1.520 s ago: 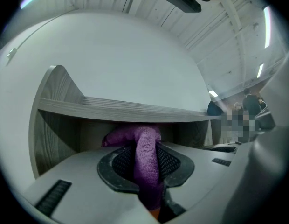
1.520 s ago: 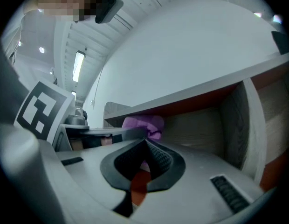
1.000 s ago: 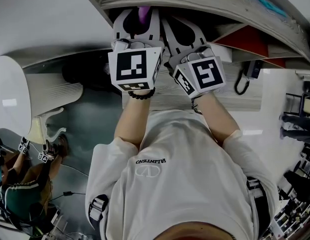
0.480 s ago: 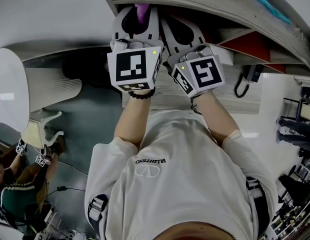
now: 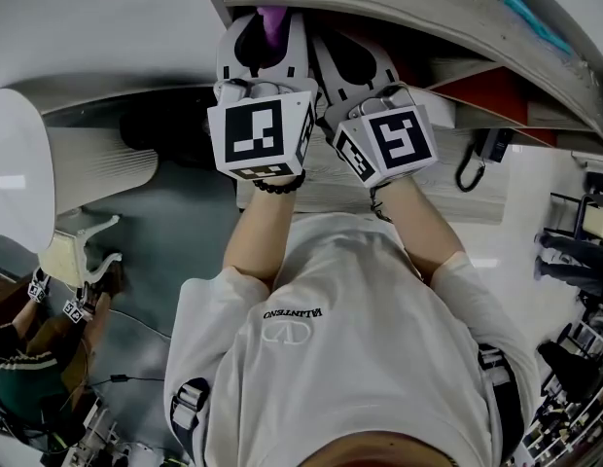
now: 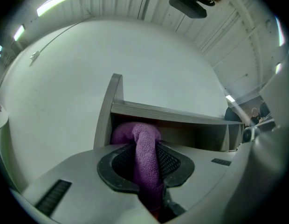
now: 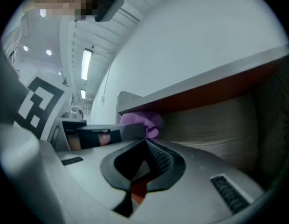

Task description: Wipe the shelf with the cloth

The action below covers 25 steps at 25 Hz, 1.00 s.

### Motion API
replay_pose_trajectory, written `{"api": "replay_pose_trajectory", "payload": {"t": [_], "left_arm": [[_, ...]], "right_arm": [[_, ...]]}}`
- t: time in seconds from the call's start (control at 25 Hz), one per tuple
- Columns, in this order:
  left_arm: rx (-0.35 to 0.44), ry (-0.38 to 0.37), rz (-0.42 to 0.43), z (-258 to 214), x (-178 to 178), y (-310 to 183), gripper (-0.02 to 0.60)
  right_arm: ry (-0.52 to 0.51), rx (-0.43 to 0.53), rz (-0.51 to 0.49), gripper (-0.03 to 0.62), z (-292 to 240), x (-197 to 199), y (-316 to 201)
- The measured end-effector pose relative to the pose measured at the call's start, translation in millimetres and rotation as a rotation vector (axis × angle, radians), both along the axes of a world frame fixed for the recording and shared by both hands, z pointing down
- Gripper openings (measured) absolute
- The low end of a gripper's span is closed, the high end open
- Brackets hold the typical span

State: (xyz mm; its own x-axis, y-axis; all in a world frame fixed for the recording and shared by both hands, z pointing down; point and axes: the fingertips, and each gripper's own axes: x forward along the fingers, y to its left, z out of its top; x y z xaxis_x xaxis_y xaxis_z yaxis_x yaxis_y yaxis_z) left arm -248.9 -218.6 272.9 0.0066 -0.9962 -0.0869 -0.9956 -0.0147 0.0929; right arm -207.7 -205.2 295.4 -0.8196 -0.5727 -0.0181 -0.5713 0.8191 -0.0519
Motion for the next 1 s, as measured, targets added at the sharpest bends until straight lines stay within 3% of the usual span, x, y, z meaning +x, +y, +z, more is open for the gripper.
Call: {"api": "replay_pose_trajectory", "payload": {"t": [0.32, 1.0], "left_arm": [[-0.032, 0.036, -0.037, 18.0, -2.5, -0.3, 0.078], [-0.139, 0.04, -0.075, 75.3, -7.1, 3.7, 0.078]], "right_arm": [[0.02, -0.01, -0.03, -0.002, 10.0, 2.6, 3.0], [0.031, -0.057, 0.019, -0.002, 31.5, 25.9, -4.8]]}}
